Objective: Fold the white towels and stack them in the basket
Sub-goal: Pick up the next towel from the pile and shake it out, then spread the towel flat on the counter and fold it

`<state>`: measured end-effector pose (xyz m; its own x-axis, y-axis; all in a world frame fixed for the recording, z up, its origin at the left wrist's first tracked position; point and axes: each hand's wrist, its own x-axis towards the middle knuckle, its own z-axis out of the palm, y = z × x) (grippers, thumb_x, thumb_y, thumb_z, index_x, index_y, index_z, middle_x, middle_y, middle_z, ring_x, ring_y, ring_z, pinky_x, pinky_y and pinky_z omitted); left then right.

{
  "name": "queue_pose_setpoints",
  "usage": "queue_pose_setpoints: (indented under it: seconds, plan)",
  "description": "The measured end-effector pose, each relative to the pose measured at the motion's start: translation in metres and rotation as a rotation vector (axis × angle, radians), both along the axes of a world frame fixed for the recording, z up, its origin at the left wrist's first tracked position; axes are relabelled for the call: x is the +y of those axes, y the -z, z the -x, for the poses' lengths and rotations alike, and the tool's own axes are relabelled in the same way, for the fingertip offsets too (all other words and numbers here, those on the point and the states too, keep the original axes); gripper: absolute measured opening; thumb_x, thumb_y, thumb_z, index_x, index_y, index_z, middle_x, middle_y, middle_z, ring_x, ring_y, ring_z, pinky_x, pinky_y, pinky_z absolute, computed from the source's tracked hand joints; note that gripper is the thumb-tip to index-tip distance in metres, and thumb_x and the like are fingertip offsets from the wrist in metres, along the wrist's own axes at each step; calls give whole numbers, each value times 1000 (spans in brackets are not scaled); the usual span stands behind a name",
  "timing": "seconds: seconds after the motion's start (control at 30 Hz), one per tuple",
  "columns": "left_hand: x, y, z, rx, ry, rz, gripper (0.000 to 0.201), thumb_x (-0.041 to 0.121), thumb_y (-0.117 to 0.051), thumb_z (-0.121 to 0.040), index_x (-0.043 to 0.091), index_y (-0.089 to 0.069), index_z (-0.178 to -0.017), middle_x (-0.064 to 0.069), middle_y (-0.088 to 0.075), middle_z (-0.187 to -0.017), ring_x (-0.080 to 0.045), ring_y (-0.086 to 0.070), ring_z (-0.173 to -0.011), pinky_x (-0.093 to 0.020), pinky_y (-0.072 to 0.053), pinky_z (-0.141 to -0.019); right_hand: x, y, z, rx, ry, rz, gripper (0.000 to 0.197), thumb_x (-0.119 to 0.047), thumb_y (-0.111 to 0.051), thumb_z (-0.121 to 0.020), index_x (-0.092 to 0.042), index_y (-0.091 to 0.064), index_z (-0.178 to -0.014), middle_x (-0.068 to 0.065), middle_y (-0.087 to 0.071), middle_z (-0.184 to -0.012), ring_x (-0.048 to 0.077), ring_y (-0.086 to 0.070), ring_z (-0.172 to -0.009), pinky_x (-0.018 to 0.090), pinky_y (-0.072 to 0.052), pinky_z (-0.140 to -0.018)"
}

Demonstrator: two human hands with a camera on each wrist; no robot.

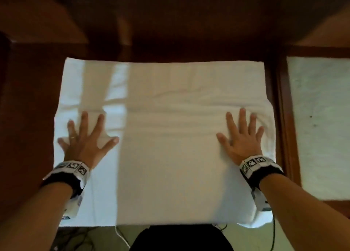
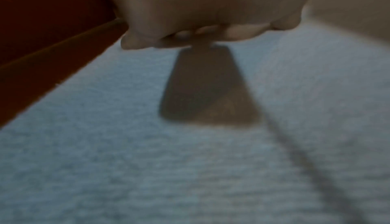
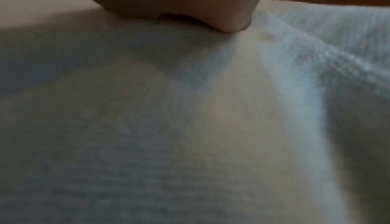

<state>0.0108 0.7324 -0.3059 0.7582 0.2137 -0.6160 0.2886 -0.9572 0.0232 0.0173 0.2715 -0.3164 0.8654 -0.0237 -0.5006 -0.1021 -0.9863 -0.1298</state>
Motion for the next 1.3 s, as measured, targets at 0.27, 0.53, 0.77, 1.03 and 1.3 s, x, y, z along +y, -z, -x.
queue_pose_setpoints:
  seconds: [0.27, 0.53, 0.77, 1.03, 1.3]
  plan:
    - [6, -4, -52, -125, 44, 90, 95, 88, -36, -77, 51, 8, -154, 12, 18, -166, -29, 11, -154, -70, -3, -117, 15, -6, -46, -22, 61, 22, 75, -67, -28, -96, -35, 2, -157, 5, 21, -164, 38, 21, -148, 61, 8, -118]
    - [-3, -2, 66, 73, 16, 40, 92, 95, -17, -72, 59, 26, -144, 11, 44, -155, -32, 27, -150, -77, -5, -112, 13, -11, 76, 125, 146, 30, 84, -86, -9, -80, -49, 21, -148, 1, 35, -158, 40, 29, -145, 70, 4, -114]
    - [3, 0, -24, -57, 51, 70, 94, 91, -32, -75, 56, 8, -151, 14, 24, -164, -30, 15, -153, -75, -4, -113, 22, -4, -9, 3, 176, -4, 79, -78, -28, -89, -46, 5, -154, 1, 25, -163, 37, 25, -147, 71, 6, -113]
    - [-15, -1, 100, 66, 46, 40, 86, 84, -8, -82, 45, 25, -151, 7, 43, -156, -31, 25, -150, -75, -5, -114, 32, -17, 115, 146, 185, -26, 83, -86, -16, -83, -51, 19, -149, -4, 40, -156, 36, 35, -143, 70, 5, -113]
    - [-6, 4, -3, 0, 67, -5, 90, 89, -10, -77, 49, 23, -150, 11, 37, -159, -30, 23, -152, -74, -4, -113, 34, -4, -2, 56, 116, 13, 85, -82, -23, -87, -43, 12, -153, 5, 31, -160, 39, 28, -146, 70, 5, -114]
